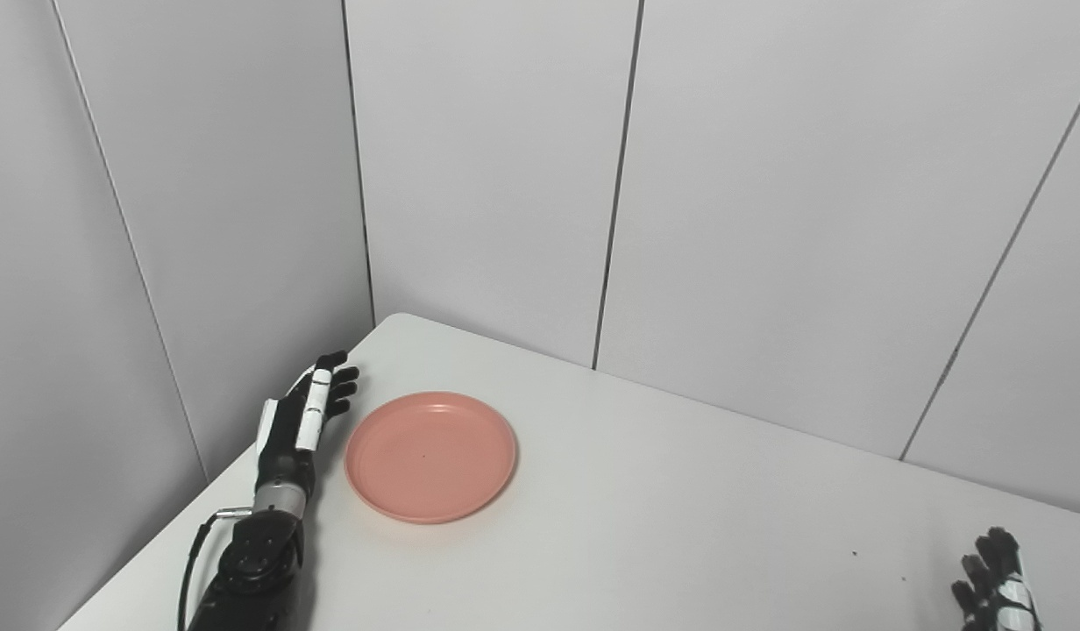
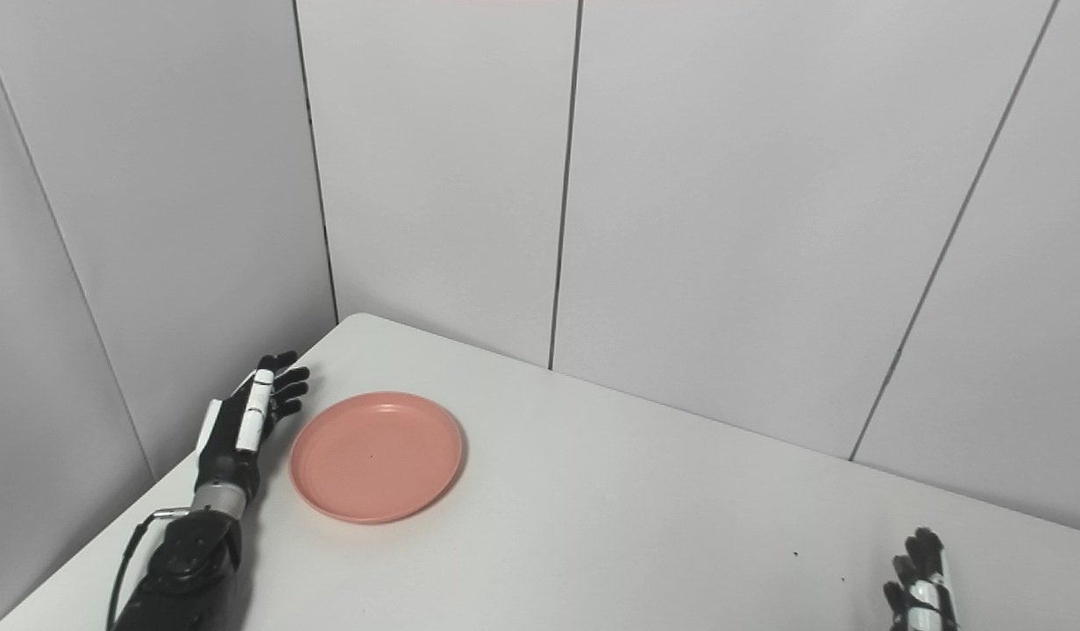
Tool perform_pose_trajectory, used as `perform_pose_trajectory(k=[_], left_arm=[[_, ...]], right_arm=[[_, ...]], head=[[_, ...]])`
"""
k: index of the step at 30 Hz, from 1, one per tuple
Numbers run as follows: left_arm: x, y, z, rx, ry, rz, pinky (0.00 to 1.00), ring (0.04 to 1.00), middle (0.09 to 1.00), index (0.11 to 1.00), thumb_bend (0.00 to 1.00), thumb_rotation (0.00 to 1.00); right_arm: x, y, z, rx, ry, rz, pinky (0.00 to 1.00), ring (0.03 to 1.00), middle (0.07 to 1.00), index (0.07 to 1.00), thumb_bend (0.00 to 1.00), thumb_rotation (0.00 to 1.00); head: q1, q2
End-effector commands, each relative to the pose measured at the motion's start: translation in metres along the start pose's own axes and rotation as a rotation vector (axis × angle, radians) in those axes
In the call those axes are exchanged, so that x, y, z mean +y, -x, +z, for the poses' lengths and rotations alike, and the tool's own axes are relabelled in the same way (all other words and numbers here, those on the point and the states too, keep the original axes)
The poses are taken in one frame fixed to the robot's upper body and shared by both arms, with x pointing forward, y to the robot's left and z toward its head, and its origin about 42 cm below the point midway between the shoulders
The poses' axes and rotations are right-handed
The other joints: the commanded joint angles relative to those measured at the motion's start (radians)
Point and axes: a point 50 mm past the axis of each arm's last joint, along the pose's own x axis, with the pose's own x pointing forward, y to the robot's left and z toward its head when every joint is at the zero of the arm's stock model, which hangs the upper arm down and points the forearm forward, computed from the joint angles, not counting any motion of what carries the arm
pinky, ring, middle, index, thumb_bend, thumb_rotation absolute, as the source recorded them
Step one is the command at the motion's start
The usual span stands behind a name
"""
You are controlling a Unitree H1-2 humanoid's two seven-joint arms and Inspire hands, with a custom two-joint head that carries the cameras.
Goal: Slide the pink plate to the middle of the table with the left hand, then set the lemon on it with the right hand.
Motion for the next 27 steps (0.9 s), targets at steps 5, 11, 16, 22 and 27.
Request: perform_pose_trajectory(k=[5, 11, 16, 22, 27], left_arm=[[-0.034, 0.003, 0.000, -0.021, 0.033, -0.060, 0.81, 0.800, 0.791, 0.796, 0.55, 1.00], [-0.045, 0.010, -0.007, 0.010, 0.080, -0.069, 0.81, 0.803, 0.796, 0.801, 0.56, 1.00], [-0.052, 0.013, -0.010, 0.013, 0.086, -0.092, 0.82, 0.810, 0.804, 0.805, 0.56, 1.00], [-0.062, 0.016, -0.012, 0.014, 0.093, -0.117, 0.82, 0.812, 0.805, 0.806, 0.54, 1.00], [-0.071, 0.020, -0.011, 0.019, 0.086, -0.156, 0.82, 0.808, 0.796, 0.800, 0.55, 1.00]], right_arm=[[0.004, -0.005, 0.018, -0.053, 0.004, 0.010, 1.00, 1.000, 0.992, 0.978, 0.25, 1.00], [0.004, -0.005, 0.022, -0.045, 0.022, 0.014, 1.00, 1.000, 0.998, 0.990, 0.26, 1.00], [0.004, -0.005, 0.024, -0.047, 0.026, 0.013, 1.00, 1.000, 1.000, 0.999, 0.26, 1.00], [0.006, -0.006, 0.027, -0.047, 0.025, 0.017, 1.00, 1.000, 1.000, 1.000, 0.27, 1.00], [0.008, -0.005, 0.027, -0.044, 0.020, 0.015, 1.00, 1.000, 1.000, 1.000, 0.22, 1.00]], head=[[-0.003, 0.007], [-0.004, 0.015], [-0.006, 0.019], [-0.022, 0.029], [-0.053, 0.037]])
